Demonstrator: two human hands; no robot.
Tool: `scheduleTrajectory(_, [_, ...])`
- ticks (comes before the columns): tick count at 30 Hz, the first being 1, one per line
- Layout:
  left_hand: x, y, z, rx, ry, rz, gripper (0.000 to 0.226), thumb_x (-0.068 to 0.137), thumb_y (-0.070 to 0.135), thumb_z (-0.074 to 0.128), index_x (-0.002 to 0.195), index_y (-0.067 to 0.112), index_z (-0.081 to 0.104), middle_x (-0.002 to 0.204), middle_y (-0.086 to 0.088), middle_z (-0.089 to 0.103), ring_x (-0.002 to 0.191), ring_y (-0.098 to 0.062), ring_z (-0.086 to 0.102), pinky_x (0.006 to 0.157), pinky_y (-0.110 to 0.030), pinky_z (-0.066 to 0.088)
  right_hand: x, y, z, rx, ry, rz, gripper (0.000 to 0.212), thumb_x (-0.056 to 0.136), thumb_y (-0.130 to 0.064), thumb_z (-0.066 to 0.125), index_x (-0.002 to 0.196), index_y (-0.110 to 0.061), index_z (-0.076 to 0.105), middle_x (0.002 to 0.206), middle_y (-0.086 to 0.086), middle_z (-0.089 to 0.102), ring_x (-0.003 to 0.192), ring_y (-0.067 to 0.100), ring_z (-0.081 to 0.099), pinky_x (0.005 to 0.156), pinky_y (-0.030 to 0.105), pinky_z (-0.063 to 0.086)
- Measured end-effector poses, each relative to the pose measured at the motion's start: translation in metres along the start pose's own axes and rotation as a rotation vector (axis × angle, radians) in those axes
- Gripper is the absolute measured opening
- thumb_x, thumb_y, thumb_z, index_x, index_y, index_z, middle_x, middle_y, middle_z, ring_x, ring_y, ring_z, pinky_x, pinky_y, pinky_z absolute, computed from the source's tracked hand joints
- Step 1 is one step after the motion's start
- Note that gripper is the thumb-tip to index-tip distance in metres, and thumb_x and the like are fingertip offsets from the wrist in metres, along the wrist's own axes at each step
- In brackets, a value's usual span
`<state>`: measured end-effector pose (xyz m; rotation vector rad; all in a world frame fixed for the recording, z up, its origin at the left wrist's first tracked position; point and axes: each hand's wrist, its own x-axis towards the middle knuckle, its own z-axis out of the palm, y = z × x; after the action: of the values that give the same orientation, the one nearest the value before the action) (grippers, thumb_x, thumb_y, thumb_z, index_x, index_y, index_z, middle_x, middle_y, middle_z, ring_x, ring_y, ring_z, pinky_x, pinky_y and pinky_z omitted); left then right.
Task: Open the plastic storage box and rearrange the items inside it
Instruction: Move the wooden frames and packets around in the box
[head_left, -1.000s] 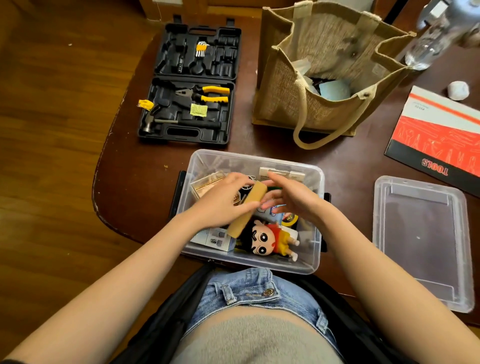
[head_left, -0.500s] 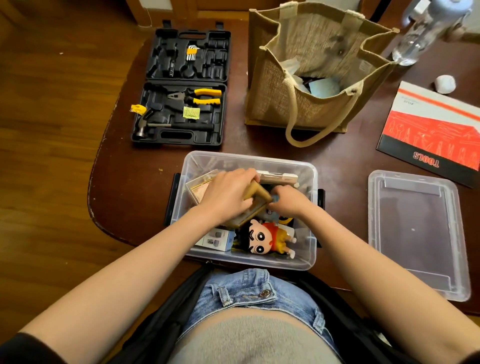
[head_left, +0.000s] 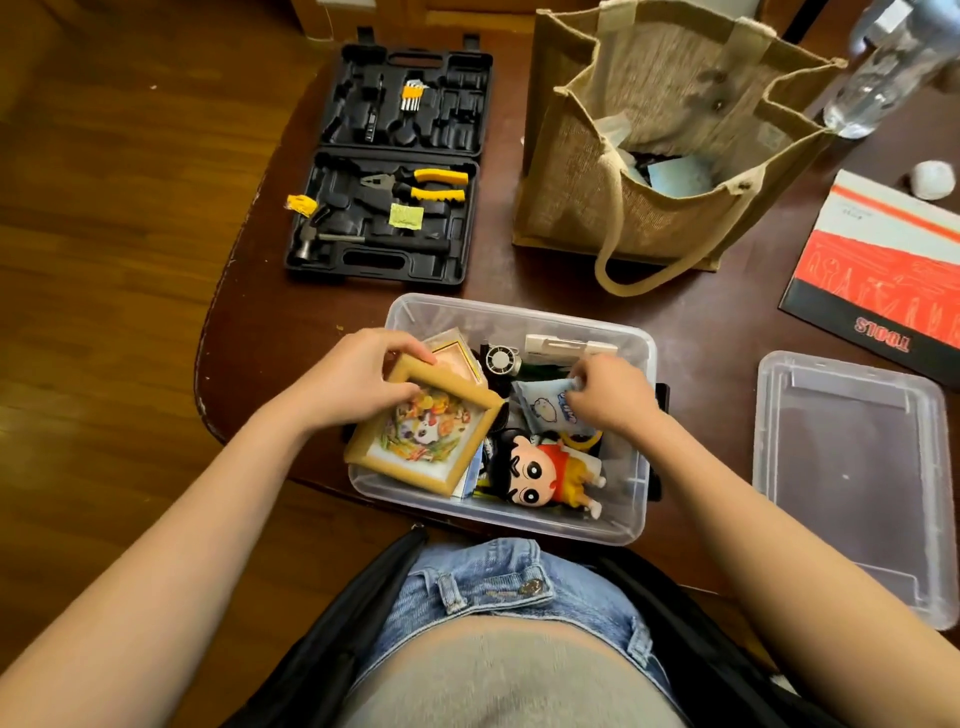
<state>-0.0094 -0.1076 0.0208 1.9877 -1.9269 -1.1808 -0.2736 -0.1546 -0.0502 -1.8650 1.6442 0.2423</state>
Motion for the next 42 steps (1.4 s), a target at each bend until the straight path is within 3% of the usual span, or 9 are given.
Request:
scheduleTrajectory(8, [0.007, 0.008, 0.006, 0.076, -0.006, 0.031, 0.037, 0.076, 0.004, 0.057, 0.098, 0.033, 0.061, 0.126, 0.010, 0.038, 0.124, -0.011, 0.037, 0.107, -0.041, 0.033, -0.023, 0.007, -0.036, 0.168, 0.062, -0.019, 0.016, 0.089, -0.022, 0.057, 0.104, -0.016, 0.058, 0.094, 0.001, 0.059, 0.085, 0.020, 0.057, 0.066, 0.032, 0.047])
scheduleTrajectory(12, [0.011, 0.017, 0.010, 0.075, 0.083, 0.075, 0.036, 0.079, 0.004, 0.054, 0.102, 0.031, 0.062, 0.129, 0.006, 0.045, 0.125, -0.014, 0.040, 0.108, -0.045, 0.032, -0.034, 0.014, -0.052, 0.465, -0.183, 0.003, 0.007, 0.090, -0.015, 0.060, 0.096, -0.017, 0.056, 0.096, 0.005, 0.063, 0.081, 0.015, 0.062, 0.061, 0.027, 0.053])
scheduleTrajectory(16, [0.011, 0.033, 0.019, -0.046, 0.179, 0.211, 0.036, 0.081, -0.001, 0.050, 0.100, 0.026, 0.064, 0.118, 0.006, 0.055, 0.114, -0.006, 0.048, 0.101, -0.027, 0.037, -0.037, 0.013, -0.046, 0.464, -0.418, -0.047, 0.014, 0.091, -0.014, 0.060, 0.103, -0.007, 0.061, 0.106, 0.012, 0.068, 0.092, 0.022, 0.065, 0.078, 0.035, 0.054])
scheduleTrajectory(19, [0.012, 0.048, 0.032, -0.121, 0.062, 0.266, 0.032, 0.085, 0.001, 0.048, 0.102, 0.022, 0.065, 0.103, 0.011, 0.059, 0.094, 0.006, 0.053, 0.080, -0.009, 0.041, -0.037, 0.000, -0.025, 0.500, -0.488, -0.072, 0.023, 0.089, -0.018, 0.063, 0.104, -0.001, 0.064, 0.104, 0.012, 0.070, 0.084, 0.017, 0.066, 0.069, 0.025, 0.052])
scheduleTrajectory(24, [0.019, 0.066, 0.061, 0.295, -0.216, 0.305, 0.038, 0.085, 0.028, 0.051, 0.123, 0.028, 0.054, 0.112, 0.006, 0.059, 0.102, -0.013, 0.053, 0.092, -0.029, 0.040, -0.038, -0.013, -0.010, 0.721, -0.627, -0.118, 0.026, 0.088, -0.015, 0.065, 0.109, -0.001, 0.062, 0.099, 0.005, 0.067, 0.082, 0.012, 0.065, 0.075, 0.021, 0.055])
scheduleTrajectory(28, [0.021, 0.070, 0.069, 0.321, -0.311, 0.289, 0.023, 0.086, 0.037, 0.048, 0.102, 0.025, 0.061, 0.088, 0.009, 0.060, 0.089, -0.014, 0.053, 0.096, -0.031, 0.035, -0.041, 0.003, -0.018, 0.944, -0.865, -0.175, 0.023, 0.093, -0.004, 0.054, 0.113, -0.006, 0.062, 0.110, 0.005, 0.067, 0.099, 0.017, 0.068, 0.090, 0.024, 0.053])
scheduleTrajectory(33, [0.022, 0.062, 0.074, 0.416, -0.269, 0.352, 0.019, 0.088, 0.035, 0.052, 0.099, 0.029, 0.066, 0.090, 0.012, 0.064, 0.094, -0.010, 0.052, 0.103, -0.027, 0.029, -0.017, 0.018, -0.010, 0.096, -0.221, -0.158, 0.028, 0.095, -0.011, 0.048, 0.120, -0.007, 0.061, 0.121, 0.010, 0.064, 0.103, 0.022, 0.062, 0.089, 0.032, 0.051])
scheduleTrajectory(38, [0.025, 0.063, 0.070, 0.364, -0.292, 0.378, 0.025, 0.085, 0.027, 0.058, 0.110, 0.029, 0.062, 0.103, 0.010, 0.063, 0.099, -0.010, 0.053, 0.099, -0.025, 0.029, 0.007, 0.006, 0.024, -0.165, -0.276, -0.069, 0.021, 0.089, -0.014, 0.052, 0.106, -0.003, 0.058, 0.107, 0.013, 0.065, 0.091, 0.027, 0.060, 0.069, 0.030, 0.046])
scheduleTrajectory(42, [0.023, 0.062, 0.067, 0.437, -0.348, 0.376, 0.040, 0.079, 0.025, 0.066, 0.118, 0.030, 0.059, 0.111, 0.008, 0.059, 0.106, -0.012, 0.048, 0.095, -0.024, 0.027, 0.025, 0.007, 0.040, -0.005, -0.206, 0.003, 0.032, 0.088, -0.018, 0.055, 0.119, -0.007, 0.054, 0.113, 0.012, 0.064, 0.099, 0.028, 0.061, 0.079, 0.034, 0.050])
